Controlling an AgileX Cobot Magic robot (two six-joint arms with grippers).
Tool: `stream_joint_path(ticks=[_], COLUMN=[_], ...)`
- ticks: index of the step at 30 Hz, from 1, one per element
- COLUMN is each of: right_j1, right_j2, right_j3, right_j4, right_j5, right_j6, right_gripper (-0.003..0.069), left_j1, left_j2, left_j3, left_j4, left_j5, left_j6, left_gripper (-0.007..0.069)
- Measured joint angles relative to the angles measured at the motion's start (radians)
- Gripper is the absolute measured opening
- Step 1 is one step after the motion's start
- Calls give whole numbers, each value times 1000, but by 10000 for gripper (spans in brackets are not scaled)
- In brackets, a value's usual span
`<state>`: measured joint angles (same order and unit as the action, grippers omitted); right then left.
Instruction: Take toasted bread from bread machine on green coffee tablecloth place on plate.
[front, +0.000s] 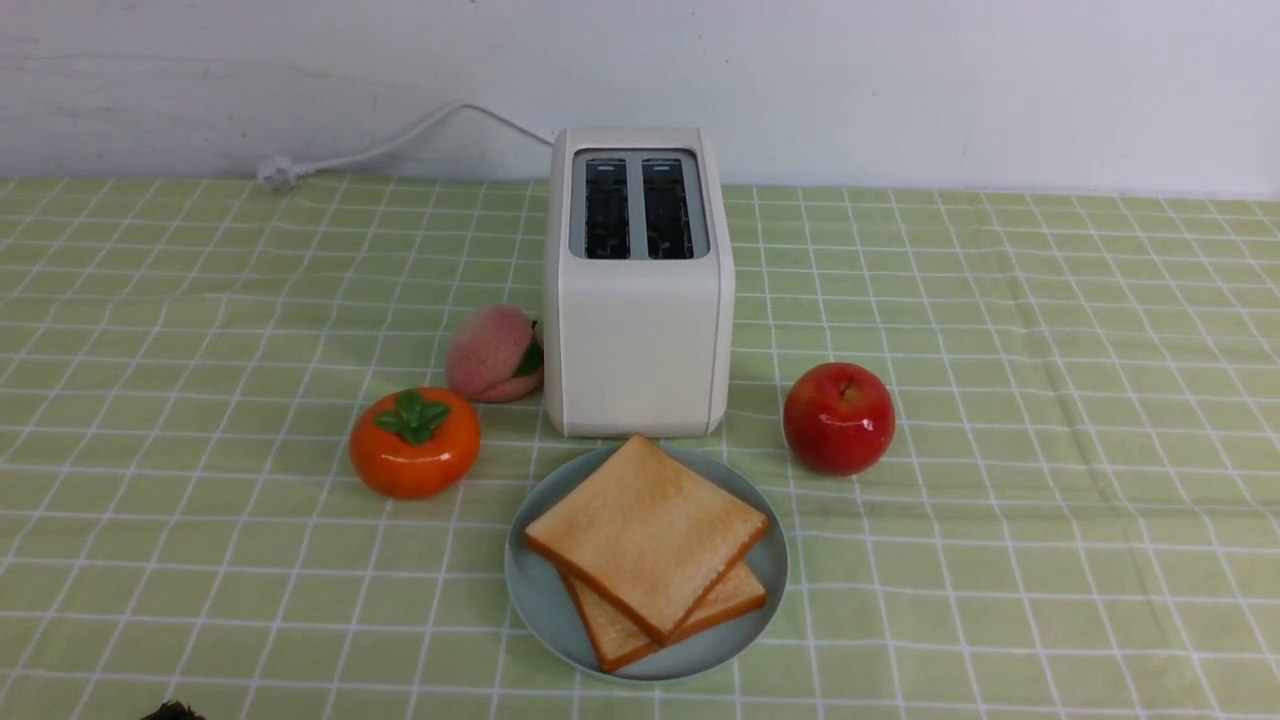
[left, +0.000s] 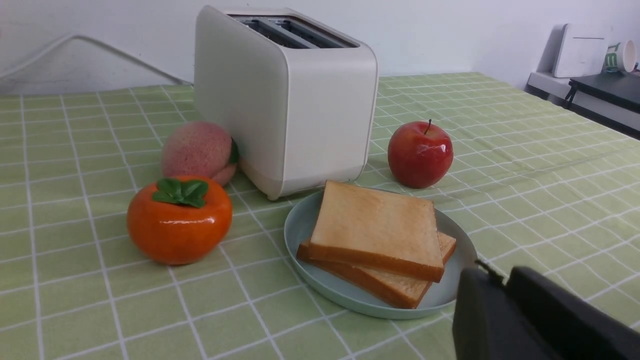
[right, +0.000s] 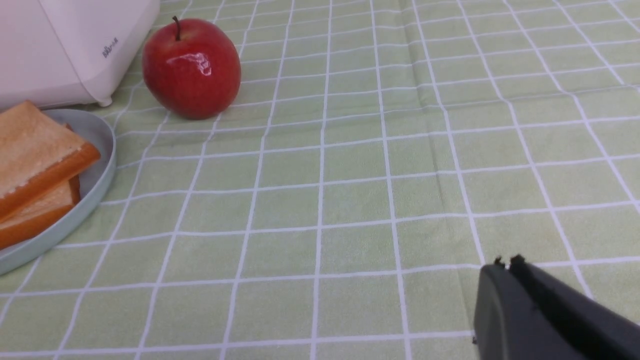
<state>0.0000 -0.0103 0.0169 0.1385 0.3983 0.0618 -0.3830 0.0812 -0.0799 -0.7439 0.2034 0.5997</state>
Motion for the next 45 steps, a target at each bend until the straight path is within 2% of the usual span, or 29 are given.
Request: stream_joint_path(ticks=[5,7,11,14,18,22,32,45], right_j1=[0,0,0,0,0,0,0,0], right_j2=[0,0,0,0,0,0,0,0], right_j3=[0,0,0,0,0,0,0,0], right_j4=[1,3,3,3,2,2,2,2], right_j5=[0,0,0,0,0,0,0,1], right_j6=[0,0,0,0,0,0,0,0], right_gripper=[4,8,14,14,14,14,14,27], left_j1=[0,0,42,147,263,318,325,325], left_j2=[0,0,0,0,-20,-85,-92,-92], left_j3=[0,0,0,0,0,10,109,109], left_j4=[6,85,300,460,602,699,686,663], left_j5=[-30,-85,-139,-125,-43,92,186,187], left_j6=[0,-36,-223,-411,-580,-714,-781,-785], left_gripper=[64,67,27,-13,-13,-13,-13,-13])
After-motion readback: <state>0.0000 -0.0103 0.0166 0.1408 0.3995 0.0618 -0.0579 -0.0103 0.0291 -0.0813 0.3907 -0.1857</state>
